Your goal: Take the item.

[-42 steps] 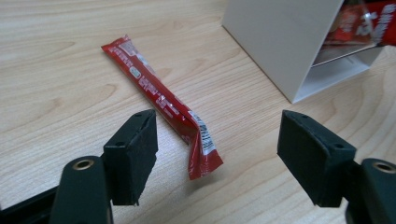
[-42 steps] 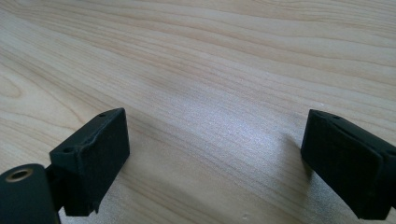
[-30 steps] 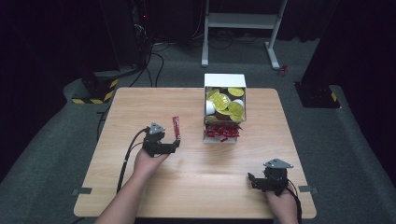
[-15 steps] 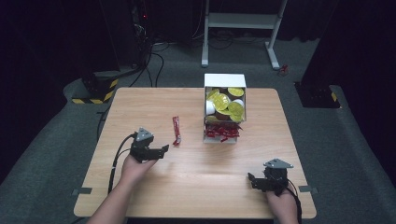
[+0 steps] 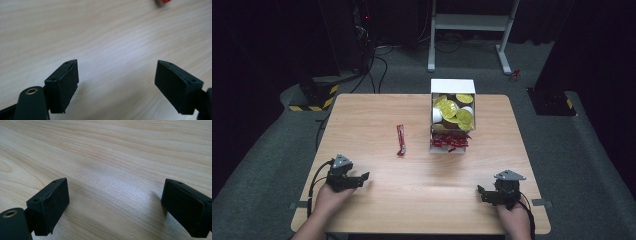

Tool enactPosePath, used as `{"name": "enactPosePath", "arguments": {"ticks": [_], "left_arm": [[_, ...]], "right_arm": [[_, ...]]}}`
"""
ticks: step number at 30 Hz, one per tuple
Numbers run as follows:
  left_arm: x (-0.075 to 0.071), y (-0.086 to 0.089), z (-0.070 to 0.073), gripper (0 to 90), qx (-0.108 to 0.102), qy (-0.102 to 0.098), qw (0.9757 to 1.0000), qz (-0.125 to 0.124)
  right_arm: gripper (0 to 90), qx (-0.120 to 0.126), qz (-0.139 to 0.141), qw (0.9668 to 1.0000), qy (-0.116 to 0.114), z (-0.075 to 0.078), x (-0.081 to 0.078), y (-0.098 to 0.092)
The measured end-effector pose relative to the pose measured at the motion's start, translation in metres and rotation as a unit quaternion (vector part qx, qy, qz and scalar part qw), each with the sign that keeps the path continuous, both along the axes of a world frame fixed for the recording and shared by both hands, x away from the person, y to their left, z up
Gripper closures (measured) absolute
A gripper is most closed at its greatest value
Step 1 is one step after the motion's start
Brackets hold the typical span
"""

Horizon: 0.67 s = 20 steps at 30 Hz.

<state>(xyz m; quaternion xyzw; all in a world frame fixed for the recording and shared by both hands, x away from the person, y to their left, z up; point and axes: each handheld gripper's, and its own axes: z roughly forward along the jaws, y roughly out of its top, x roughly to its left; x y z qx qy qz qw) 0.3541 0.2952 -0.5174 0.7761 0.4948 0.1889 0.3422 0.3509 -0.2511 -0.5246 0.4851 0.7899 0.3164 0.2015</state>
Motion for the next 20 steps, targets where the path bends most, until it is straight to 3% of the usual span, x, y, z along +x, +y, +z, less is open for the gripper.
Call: {"name": "enactPosePath", "arguments": {"ticks": [4, 6, 10, 13, 20], "left_arm": [[-0.017, 0.017, -0.007, 18.4, 0.007, 0.005, 1.0, 0.002], [-0.026, 0.024, -0.01, 16.9, 0.005, -0.011, 0.9999, 0.007], [-0.039, 0.031, -0.013, 14.6, 0.0, -0.021, 0.9994, 0.027], [-0.04, 0.029, -0.013, 12.1, 0.019, -0.017, 0.999, 0.038], [-0.04, 0.029, -0.014, 9.9, 0.018, -0.017, 0.9991, 0.036]], "right_arm": [[7.7, 0.0, -0.001, 1.0, 0.0, 0.0, 0.0, 0.0], [7.7, 0.0, -0.001, 1.0, 0.0, 0.0, 0.0, 0.0], [7.7, 0.0, 0.0, 1.0, 0.0, 0.0, 0.0, 0.0], [7.6, -0.001, 0.0, 1.0, 0.0, 0.0, 0.0, 0.0], [7.8, 0.0, -0.01, 0.9999, 0.0, 0.0, 0.001, 0.002]]}}
